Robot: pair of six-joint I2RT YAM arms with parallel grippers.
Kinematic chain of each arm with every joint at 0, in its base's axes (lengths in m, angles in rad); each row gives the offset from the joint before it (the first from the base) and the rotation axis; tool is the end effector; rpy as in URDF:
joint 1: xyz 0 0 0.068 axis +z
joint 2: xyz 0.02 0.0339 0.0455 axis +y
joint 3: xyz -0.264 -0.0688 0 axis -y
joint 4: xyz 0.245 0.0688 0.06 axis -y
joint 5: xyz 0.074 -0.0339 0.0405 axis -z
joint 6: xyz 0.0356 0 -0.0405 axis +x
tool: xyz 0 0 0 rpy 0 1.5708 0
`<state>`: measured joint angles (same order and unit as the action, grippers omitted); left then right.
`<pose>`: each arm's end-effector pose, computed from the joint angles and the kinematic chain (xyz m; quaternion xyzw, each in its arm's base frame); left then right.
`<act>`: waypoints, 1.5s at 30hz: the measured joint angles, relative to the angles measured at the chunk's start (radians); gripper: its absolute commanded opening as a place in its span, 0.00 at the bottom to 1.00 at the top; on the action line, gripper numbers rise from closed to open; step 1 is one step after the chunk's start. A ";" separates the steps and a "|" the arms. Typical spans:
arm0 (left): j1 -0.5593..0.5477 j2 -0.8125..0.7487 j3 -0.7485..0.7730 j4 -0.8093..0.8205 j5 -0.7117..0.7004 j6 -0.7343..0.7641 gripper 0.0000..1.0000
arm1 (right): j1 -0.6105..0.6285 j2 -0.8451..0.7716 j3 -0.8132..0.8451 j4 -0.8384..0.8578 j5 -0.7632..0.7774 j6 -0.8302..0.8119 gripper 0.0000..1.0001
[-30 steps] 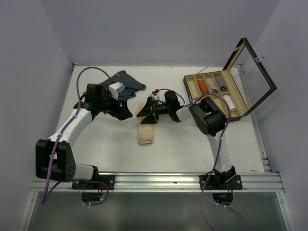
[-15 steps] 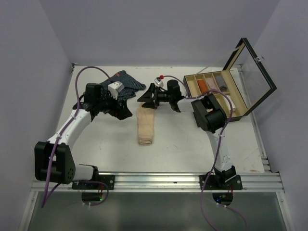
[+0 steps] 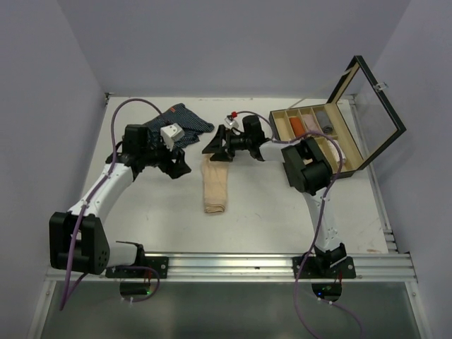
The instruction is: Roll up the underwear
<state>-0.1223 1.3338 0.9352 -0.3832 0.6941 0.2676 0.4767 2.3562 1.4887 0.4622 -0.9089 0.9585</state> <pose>0.2742 -0.0566 0.2589 0.2964 0.8264 -0.2869 0.3833 0.4305 0.2539 0.1143 -0.0556 0.7862 0.6013 0.1315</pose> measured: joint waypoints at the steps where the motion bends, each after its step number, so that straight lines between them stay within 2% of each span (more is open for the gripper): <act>1: -0.001 -0.012 -0.009 0.000 0.000 0.020 0.76 | 0.000 -0.018 0.001 -0.035 0.000 -0.019 0.87; 3: -0.012 -0.047 -0.033 0.000 -0.014 0.072 0.70 | -0.001 -0.068 0.002 -0.102 0.002 -0.059 0.87; 6: -0.096 -0.114 -0.077 0.002 -0.080 0.174 0.62 | -0.001 -0.183 -0.017 -0.174 0.001 -0.121 0.79; 7: -0.127 -0.135 -0.092 0.001 -0.095 0.202 0.60 | -0.001 -0.222 -0.030 -0.189 -0.002 -0.138 0.75; 8: -0.172 -0.166 -0.119 0.011 -0.113 0.236 0.59 | -0.001 -0.272 -0.051 -0.206 -0.005 -0.159 0.62; 11: -0.276 -0.259 -0.203 0.013 -0.140 0.335 0.56 | -0.001 -0.415 -0.141 -0.246 -0.028 -0.225 0.42; 13: -0.332 -0.301 -0.247 0.015 -0.161 0.391 0.56 | 0.003 -0.482 -0.214 -0.276 -0.044 -0.266 0.33; 17: -0.433 -0.323 -0.317 0.032 -0.206 0.461 0.56 | 0.029 -0.488 -0.332 -0.337 -0.058 -0.314 0.24; 26: -0.597 -0.272 -0.415 0.128 -0.296 0.513 0.58 | 0.099 -0.376 -0.430 -0.309 -0.049 -0.252 0.18; 33: -0.632 -0.198 -0.418 0.196 -0.319 0.538 0.58 | 0.097 -0.313 -0.434 -0.277 -0.020 -0.237 0.16; 37: -0.647 -0.143 -0.418 0.224 -0.333 0.565 0.59 | 0.095 -0.233 -0.425 -0.314 -0.047 -0.264 0.13; 45: -0.656 -0.064 -0.420 0.261 -0.365 0.619 0.56 | 0.094 -0.215 -0.371 -0.403 -0.072 -0.340 0.11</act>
<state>-0.7784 1.2697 0.5156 -0.1223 0.3286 0.8864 0.5705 2.1410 1.1179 0.0593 -0.9813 0.6189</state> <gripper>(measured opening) 0.571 0.115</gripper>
